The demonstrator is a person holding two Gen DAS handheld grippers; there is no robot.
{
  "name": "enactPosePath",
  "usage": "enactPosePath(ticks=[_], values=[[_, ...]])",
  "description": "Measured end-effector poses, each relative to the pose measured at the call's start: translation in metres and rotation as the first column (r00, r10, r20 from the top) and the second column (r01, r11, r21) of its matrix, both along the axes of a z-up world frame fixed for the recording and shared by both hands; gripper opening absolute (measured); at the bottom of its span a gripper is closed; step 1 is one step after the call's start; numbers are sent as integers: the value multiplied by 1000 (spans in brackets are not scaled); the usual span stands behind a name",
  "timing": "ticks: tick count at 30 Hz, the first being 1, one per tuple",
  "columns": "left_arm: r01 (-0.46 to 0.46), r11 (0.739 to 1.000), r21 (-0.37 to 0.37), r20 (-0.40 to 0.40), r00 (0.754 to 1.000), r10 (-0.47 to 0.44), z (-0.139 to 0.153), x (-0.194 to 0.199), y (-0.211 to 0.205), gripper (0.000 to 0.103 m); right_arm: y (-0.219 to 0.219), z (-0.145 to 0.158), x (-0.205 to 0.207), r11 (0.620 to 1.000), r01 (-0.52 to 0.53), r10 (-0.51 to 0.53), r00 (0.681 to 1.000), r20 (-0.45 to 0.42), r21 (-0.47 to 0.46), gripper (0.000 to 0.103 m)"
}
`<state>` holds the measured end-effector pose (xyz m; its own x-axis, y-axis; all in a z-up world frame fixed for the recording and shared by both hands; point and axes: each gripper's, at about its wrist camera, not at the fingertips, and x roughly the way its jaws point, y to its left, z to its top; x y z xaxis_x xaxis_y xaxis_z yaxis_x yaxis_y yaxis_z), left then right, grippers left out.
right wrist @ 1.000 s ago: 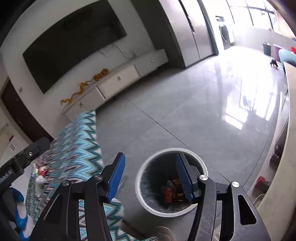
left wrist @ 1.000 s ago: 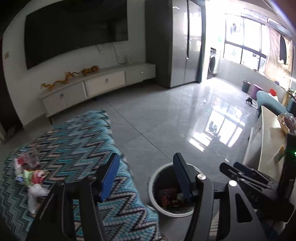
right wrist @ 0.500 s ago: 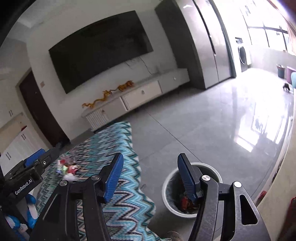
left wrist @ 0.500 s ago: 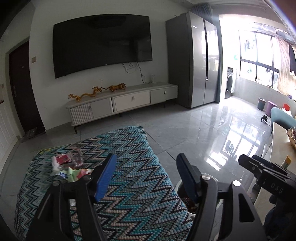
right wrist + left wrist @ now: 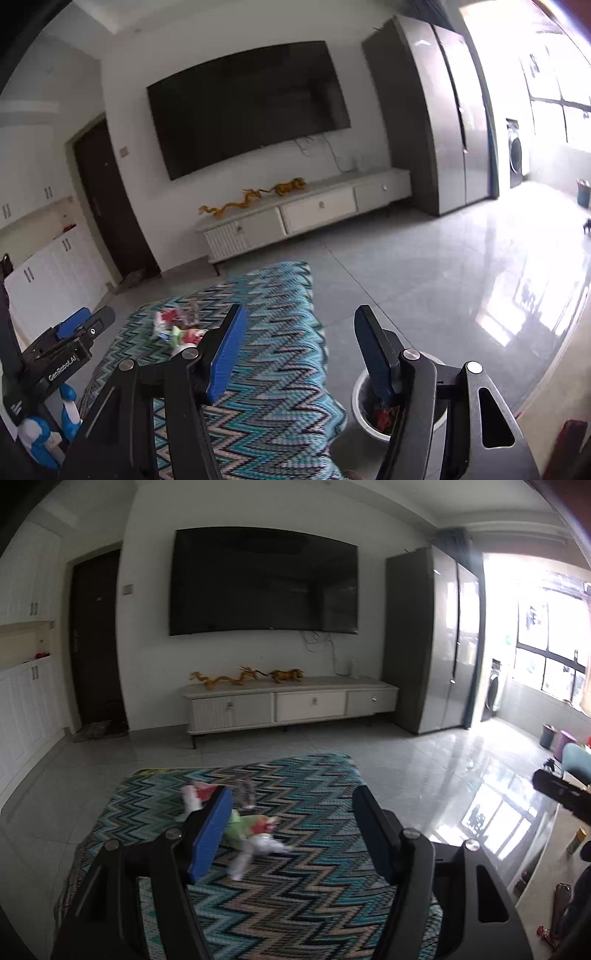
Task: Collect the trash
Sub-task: 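Move both tools back over the rug toward the remaining trash, then lower the left tool onto the white plastic bag and close it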
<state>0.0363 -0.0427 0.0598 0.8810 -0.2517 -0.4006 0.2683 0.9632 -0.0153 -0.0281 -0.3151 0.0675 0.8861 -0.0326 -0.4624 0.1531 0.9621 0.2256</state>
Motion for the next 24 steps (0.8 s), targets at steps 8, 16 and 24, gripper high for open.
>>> enactPosePath(ticks=[8, 16, 24], values=[[-142, 990, -7, 32, 989, 142, 13, 0, 97, 66, 42, 33, -5, 994, -107, 108, 993, 40, -32, 61], [-201, 978, -55, -21, 980, 200, -8, 21, 155, 66, 76, 37, 27, 971, -237, 237, 971, 38, -21, 63], [-31, 998, -58, -190, 982, 19, -67, 69, 128, 64, 96, -5, 94, 948, -319, 319, 945, -72, 9, 63]])
